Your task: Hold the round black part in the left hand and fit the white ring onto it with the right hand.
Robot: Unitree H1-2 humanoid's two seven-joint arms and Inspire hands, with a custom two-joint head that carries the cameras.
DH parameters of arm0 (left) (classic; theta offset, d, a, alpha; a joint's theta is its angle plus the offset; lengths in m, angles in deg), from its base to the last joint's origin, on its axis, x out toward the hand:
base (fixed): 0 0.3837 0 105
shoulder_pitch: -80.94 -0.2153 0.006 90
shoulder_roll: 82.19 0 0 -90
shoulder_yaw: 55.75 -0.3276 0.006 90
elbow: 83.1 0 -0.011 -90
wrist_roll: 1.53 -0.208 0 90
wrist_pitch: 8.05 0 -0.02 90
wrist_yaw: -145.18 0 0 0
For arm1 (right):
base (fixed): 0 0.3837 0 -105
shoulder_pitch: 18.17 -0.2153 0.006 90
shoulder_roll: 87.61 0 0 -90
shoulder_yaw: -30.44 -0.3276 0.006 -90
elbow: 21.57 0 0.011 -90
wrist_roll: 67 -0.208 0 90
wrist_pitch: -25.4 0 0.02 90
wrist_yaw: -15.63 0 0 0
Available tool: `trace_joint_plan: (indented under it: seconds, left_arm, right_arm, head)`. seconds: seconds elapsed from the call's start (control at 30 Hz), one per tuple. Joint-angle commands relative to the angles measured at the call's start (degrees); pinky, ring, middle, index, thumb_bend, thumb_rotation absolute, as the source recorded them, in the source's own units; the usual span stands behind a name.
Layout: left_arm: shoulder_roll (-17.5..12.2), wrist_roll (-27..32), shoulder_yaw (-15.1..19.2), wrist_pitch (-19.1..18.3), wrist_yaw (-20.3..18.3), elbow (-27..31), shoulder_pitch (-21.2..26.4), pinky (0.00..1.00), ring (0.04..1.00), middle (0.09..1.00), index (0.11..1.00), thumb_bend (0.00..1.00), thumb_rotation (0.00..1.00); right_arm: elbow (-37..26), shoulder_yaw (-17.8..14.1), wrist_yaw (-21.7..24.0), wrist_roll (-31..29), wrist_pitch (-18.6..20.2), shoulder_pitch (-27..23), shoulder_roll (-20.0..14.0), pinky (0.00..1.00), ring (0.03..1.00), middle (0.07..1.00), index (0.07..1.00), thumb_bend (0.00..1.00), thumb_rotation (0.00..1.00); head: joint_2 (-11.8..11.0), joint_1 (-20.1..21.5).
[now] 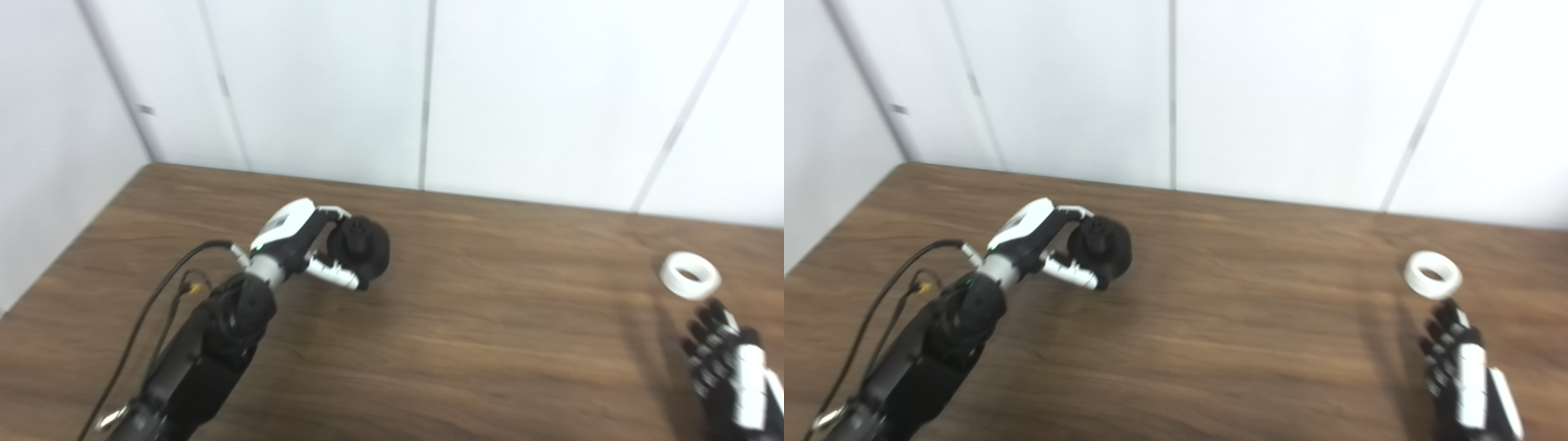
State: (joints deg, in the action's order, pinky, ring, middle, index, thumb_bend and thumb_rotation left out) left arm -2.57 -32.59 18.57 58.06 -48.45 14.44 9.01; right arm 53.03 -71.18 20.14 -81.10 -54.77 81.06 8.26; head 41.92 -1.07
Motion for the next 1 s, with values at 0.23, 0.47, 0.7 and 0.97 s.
trace_joint_plan:
  seconds: [0.23, 0.47, 0.7, 0.97]
  left_arm:
    - [3.81, -1.15, -6.75, 7.01, -3.24, 9.02, -3.62, 1.00, 0.908, 0.787, 0.482, 0.52, 0.06]
    - [6.77, -4.68, -10.12, 8.20, -5.08, 11.63, -7.42, 1.00, 0.903, 0.799, 0.481, 0.52, 0.06]
    - [8.21, -7.81, -12.05, 10.80, -4.79, 13.49, -12.22, 1.00, 0.893, 0.795, 0.481, 0.52, 0.06]
    - [9.62, -10.30, -12.16, 12.77, -4.65, 14.16, -16.25, 1.00, 0.890, 0.793, 0.482, 0.52, 0.06]
  right_arm:
    - [-1.26, 1.29, 0.00, 0.84, -3.00, -1.54, 0.81, 0.99, 1.000, 0.976, 0.997, 0.64, 0.98]
    - [-2.70, 2.29, -0.82, -0.87, -0.95, -2.14, 2.31, 1.00, 1.000, 0.974, 0.993, 0.58, 0.97]
    - [-4.32, 3.05, -1.95, -0.93, 1.02, -2.52, 2.17, 1.00, 1.000, 0.976, 0.991, 0.60, 0.96]
    - [-5.14, 3.27, -2.75, -0.57, 1.84, -2.59, 1.50, 1.00, 1.000, 0.966, 0.988, 0.61, 0.97]
  head:
    - [2.04, 6.65]
    - [4.01, 8.75]
    - [5.71, 8.97]
    - [6.17, 7.98]
